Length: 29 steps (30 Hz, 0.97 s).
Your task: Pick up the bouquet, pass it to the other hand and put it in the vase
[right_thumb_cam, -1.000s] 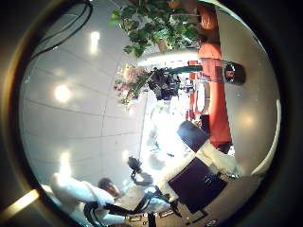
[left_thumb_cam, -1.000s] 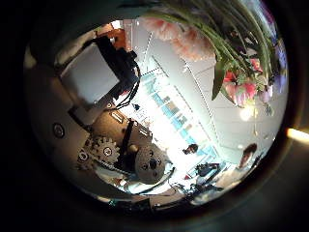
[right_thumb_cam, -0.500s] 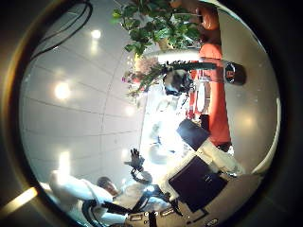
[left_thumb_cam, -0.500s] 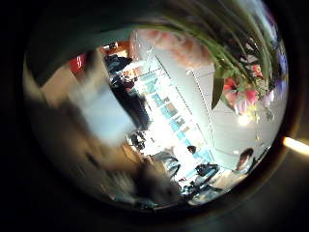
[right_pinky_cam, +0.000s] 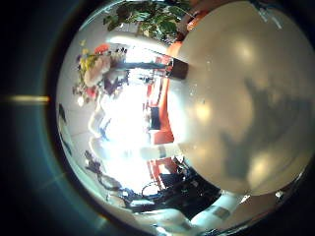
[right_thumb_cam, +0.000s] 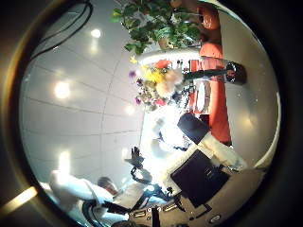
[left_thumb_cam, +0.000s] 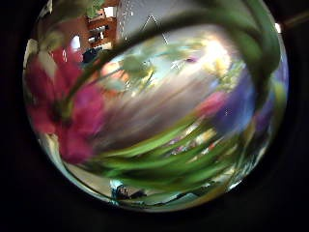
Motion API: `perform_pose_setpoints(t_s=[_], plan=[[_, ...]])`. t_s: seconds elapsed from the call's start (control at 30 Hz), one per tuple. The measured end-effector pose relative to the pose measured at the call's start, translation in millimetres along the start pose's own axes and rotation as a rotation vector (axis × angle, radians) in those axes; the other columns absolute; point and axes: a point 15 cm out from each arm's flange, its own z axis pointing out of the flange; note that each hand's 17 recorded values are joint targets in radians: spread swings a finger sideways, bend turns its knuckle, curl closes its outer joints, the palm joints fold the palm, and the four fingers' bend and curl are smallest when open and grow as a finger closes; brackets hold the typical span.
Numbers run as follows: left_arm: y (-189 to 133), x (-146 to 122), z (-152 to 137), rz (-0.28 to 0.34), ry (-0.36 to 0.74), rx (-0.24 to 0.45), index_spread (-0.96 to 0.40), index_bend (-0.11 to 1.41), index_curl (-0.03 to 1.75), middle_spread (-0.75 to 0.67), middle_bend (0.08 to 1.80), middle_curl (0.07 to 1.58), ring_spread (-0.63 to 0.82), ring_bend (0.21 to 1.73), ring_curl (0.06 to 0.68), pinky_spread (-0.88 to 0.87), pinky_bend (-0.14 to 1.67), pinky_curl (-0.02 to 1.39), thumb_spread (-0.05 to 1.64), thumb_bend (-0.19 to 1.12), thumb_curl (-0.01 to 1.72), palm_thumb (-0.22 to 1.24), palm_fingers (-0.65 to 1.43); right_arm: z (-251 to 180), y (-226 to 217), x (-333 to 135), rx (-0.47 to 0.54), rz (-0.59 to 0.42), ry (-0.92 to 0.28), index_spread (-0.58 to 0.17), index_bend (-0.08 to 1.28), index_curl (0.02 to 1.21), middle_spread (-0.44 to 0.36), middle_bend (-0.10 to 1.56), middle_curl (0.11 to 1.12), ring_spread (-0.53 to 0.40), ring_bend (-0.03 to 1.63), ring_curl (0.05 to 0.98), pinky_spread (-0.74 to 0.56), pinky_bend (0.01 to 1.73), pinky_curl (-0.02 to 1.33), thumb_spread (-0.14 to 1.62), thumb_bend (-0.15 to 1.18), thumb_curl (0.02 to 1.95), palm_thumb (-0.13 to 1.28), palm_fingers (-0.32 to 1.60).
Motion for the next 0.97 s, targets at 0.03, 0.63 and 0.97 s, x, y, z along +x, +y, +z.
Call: perform_pose_setpoints(t_s=[0.03, 0.63, 0.97], plan=[[0, 5, -1, 0.008, -0.001, 0.000, 0.01, 0.05, 0.42, 0.55, 0.16, 0.35, 0.57, 0.56, 0.164, 0.57, 0.19, 0.47, 0.81, -0.04, 0.39, 0.12, -0.23, 1, 0, 0, -0.001, 0.000, 0.001, -0.353, 0.17, 0.30, -0.018, 0.20, 0.35, 0.078, 0.52, 0.230, 0.43, 0.45, 0.26, 0.97, -0.03, 0.50, 0.75, 0.28], [31, 1, -77, -0.105, -0.408, -0.068, 0.05, 0.13, 0.22, 0.57, 0.16, 0.24, 0.64, 0.46, 0.161, 0.60, 0.19, 0.34, 0.83, -0.03, 0.35, 0.14, -0.15, 17, 17, 6, -0.014, 0.034, -0.030, -0.349, 0.18, 0.31, -0.022, 0.20, 0.35, 0.067, 0.49, 0.220, 0.43, 0.42, 0.25, 0.97, -0.03, 0.50, 0.75, 0.31], [51, 30, -137, -0.072, -0.505, 0.061, 0.07, 0.13, 0.20, 0.57, 0.17, 0.21, 0.66, 0.44, 0.168, 0.60, 0.19, 0.31, 0.85, -0.03, 0.34, 0.15, -0.13, 18, 22, 10, -0.039, 0.037, -0.016, -0.342, 0.17, 0.32, -0.018, 0.19, 0.35, 0.067, 0.49, 0.217, 0.43, 0.41, 0.24, 0.97, -0.03, 0.50, 0.75, 0.32]])
